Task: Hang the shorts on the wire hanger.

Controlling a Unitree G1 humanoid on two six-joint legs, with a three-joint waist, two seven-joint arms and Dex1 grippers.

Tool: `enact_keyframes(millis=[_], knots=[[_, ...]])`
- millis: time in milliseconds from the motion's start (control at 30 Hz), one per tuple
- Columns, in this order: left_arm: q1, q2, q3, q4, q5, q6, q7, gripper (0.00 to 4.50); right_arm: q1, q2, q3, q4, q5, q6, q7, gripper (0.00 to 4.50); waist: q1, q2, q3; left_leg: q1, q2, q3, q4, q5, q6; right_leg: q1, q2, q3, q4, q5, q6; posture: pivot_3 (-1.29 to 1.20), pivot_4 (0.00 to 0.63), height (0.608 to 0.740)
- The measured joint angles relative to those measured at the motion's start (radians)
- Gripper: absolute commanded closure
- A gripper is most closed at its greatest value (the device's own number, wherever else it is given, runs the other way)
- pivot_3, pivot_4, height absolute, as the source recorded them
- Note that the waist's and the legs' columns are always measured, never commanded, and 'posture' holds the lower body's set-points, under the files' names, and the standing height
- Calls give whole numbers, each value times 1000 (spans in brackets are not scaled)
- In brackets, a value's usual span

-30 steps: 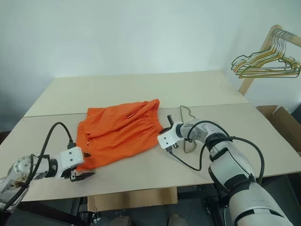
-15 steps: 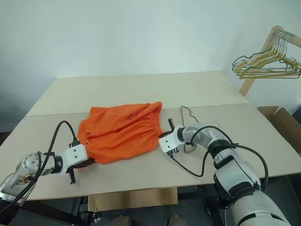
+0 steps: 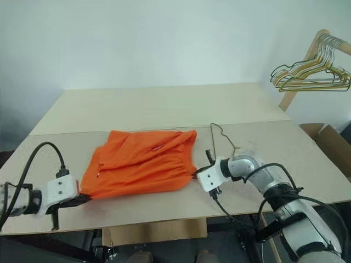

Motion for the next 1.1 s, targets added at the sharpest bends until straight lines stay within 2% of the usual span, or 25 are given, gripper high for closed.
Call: enact_keyframes(millis=[100,167,233,300,367,433,467,500,567,633,733,833,900,933,1000,1100], knots=[[-69,-4,0,-4,-21,32,5,4470,12,-17,-19,-82,77,94,62,4500,3,-1,2,8,0,0,0,0,0,9,0,-1,0,-3,0,142,0,740],[-213,-46,-55,24,-21,45,51,4470,-6,15,-54,-83,115,175,64,4500,9,-2,3,12,0,0,0,0,0,13,1,-1,0,-3,0,140,0,740],[-405,-152,-133,94,3,80,145,4470,-64,70,-83,-52,125,272,41,4500,13,-1,3,13,-1,-1,1,0,0,14,1,-1,1,-3,0,139,0,740],[-663,-330,-223,230,54,120,306,4470,-178,157,-114,45,111,381,-45,4500,25,-5,3,12,-1,-3,2,0,0,13,3,-1,1,-1,-1,136,0,740],[-890,-472,-266,391,118,123,496,4470,-318,233,-139,171,59,438,-196,4500,33,-7,3,7,-1,-4,1,1,-2,8,3,-2,2,0,-2,125,0,740],[-1139,-598,-248,608,196,60,784,4470,-476,303,-181,343,-14,452,-436,4500,39,-10,2,-4,-2,-5,1,5,-8,-5,1,-3,4,2,-3,112,0,740],[-1243,-611,-232,671,225,4,900,4470,-551,325,-206,411,-43,441,-563,4500,37,-13,0,-16,-2,-5,0,12,-21,-21,0,-2,9,4,-3,109,0,740],[-1311,-612,-210,701,241,-47,970,4470,-604,332,-231,463,-62,420,-673,4500,32,-13,0,-26,-3,-5,0,15,-26,-31,-1,-1,12,4,-3,104,0,740],[-1395,-596,-162,702,243,-150,1040,4470,-678,328,-299,540,-86,346,-870,4500,26,-14,-1,-32,-5,-4,-4,15,-26,-43,-4,-2,17,4,-3,98,0,740],[-1412,-590,-147,683,237,-201,1046,4470,-707,326,-325,548,-96,287,-959,4500,17,-14,-2,-30,-6,-2,-10,14,-25,-43,-5,-3,16,4,-3,70,0,740],[-1334,-549,-79,531,127,-199,959,4470,-692,312,-350,511,-108,157,-1029,4500,-10,-14,-2,-32,-6,-2,-14,13,-24,-43,-5,-3,9,4,-3,65,0,740],[-1091,-416,-24,315,25,-121,776,4470,-570,266,-347,398,-114,81,-966,4500,-42,-13,-3,-30,-5,-3,-16,12,-23,-38,-4,-3,4,4,-3,83,0,740],[-944,-365,0,235,-28,-75,684,4470,-497,251,-329,357,-111,67,-891,4500,-51,-13,-3,-31,-5,-2,-13,12,-23,-37,-4,-3,0,4,-3,98,0,740],[-823,-344,4,181,-58,-57,614,4470,-425,234,-293,332,-125,40,-835,4500,-59,-13,-3,-29,-4,-3,-10,11,-21,-32,-3,-2,1,3,-2,101,0,740],[-688,-320,-2,129,-70,-59,536,4470,-345,210,-226,325,-174,6,-770,4500,-62,-13,-2,-24,-3,-2,-7,7,-13,-27,-2,-3,2,5,-1,105,0,740],[-460,-246,-14,36,-47,-90,426,4470,-221,142,-115,319,-288,-91,-703,4500,-56,-12,-1,-8,-3,-1,-7,7,-11,-13,-1,-1,1,5,-1,115,0,740]])
